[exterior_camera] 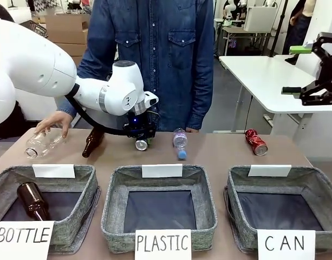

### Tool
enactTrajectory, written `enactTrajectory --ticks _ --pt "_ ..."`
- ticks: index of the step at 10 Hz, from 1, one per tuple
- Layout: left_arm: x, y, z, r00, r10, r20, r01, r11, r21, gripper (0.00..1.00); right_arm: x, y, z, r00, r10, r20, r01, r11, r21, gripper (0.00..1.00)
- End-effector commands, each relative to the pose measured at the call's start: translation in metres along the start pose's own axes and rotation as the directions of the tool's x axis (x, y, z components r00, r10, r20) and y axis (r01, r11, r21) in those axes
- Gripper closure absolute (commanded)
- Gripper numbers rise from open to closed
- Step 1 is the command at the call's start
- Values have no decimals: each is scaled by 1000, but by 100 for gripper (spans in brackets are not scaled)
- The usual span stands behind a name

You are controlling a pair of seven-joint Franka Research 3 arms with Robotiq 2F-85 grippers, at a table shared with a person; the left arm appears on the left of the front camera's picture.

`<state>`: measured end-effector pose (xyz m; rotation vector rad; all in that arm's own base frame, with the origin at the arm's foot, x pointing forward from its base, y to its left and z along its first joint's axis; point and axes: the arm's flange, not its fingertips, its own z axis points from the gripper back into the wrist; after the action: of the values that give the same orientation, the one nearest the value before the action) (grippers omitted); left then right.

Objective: Sort the can waste into the basket.
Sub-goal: Pick up the can waste from the table and place it in the right Fabric basket.

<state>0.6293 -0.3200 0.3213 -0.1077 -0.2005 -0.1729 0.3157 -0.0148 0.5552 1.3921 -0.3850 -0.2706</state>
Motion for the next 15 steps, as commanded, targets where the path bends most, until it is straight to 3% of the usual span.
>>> enactTrajectory --ticks 1,2,4,5,6,7,8,9,10,12,13,14,15 --pt "-4 4 2 1000 18 19 -19 999 40 100 3 1 -3 1000 27 3 -27 999 29 0" --pt "-8 4 10 1000 -23 -1 23 999 33 100 3 1 -3 1000 27 3 -27 999 29 0" --pt "-37 3 59 960 -248 -133 241 968 -70 100 3 1 -3 1000 27 3 -27 999 29 0" --pt "-66 0 100 921 -369 -126 359 928 -99 100 3 1 -3 1000 27 3 -27 999 29 0" --pt "-91 0 136 912 -405 -57 391 904 -175 100 3 1 -3 1000 27 3 -27 999 29 0" --pt "-117 -2 160 873 -482 -71 442 845 -300 100 3 1 -3 1000 27 3 -27 999 29 0" --pt "-148 -9 170 761 -629 -159 518 737 -435 100 3 1 -3 1000 27 3 -27 999 29 0" --pt "-190 -11 181 464 -831 -307 604 550 -576 100 3 1 -3 1000 27 3 -27 999 29 0" --pt "-214 1 202 236 -927 -290 629 373 -682 100 3 1 -3 1000 27 3 -27 999 29 0" --pt "-265 22 243 75 -982 -173 655 180 -734 100 3 1 -3 1000 27 3 -27 999 29 0" --pt "-295 38 261 34 -993 -112 682 105 -724 100 3 1 -3 1000 27 3 -27 999 29 0" --pt "-327 62 280 25 -999 -39 731 45 -681 100 3 1 -3 1000 27 3 -27 999 29 0" --pt "-345 92 298 136 -988 69 788 65 -612 100 3 1 -3 1000 27 3 -27 999 29 0"
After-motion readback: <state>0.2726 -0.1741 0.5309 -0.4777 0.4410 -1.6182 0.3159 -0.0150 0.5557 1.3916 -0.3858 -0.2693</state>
